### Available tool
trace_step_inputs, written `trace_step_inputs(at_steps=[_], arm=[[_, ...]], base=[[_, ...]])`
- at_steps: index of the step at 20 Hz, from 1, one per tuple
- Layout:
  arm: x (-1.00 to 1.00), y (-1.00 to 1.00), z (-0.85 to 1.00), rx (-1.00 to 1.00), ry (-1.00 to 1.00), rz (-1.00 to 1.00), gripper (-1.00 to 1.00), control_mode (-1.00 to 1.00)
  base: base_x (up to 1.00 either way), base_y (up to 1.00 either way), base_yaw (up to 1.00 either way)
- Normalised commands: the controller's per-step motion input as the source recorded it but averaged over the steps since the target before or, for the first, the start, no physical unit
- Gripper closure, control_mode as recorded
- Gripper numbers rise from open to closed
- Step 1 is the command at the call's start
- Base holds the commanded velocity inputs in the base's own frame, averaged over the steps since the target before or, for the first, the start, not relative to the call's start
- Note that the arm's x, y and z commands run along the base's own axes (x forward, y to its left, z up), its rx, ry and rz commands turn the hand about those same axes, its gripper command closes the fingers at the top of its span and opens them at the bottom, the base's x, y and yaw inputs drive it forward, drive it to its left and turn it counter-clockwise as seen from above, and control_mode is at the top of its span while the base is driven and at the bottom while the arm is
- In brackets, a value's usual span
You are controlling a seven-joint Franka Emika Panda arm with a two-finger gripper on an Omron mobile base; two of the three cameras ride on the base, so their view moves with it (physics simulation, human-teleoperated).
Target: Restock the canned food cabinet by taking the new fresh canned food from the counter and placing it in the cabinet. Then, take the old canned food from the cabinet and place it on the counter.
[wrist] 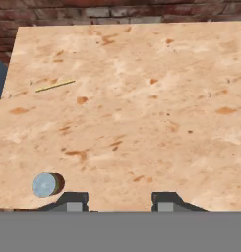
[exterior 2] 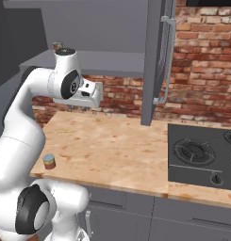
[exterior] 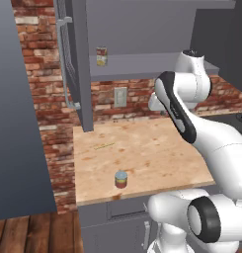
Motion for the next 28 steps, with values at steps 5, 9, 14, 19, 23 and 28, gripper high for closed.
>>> trace_step_inputs(at_steps=[5,9,14,19,23,28], arm=[[-0.27,0.10,-0.02,0.00,0.00,0.00,-1.00,-1.00],[-0.81,0.55,-0.34,0.00,0.00,0.03,-1.00,-1.00],[-0.83,0.62,-0.60,0.00,0.01,0.05,-1.00,-1.00],[-0.54,0.79,-0.76,-0.02,0.09,0.05,-1.00,-1.00],[-0.09,0.55,-0.58,-0.08,0.12,0.07,-1.00,-1.00],[0.09,0.34,-0.24,-0.09,0.04,0.01,-1.00,-1.00]], base=[[0.00,0.00,0.00],[0.00,0.00,0.00],[0.00,0.00,0.00],[0.00,0.00,0.00],[0.00,0.00,0.00],[0.00,0.00,0.00]])
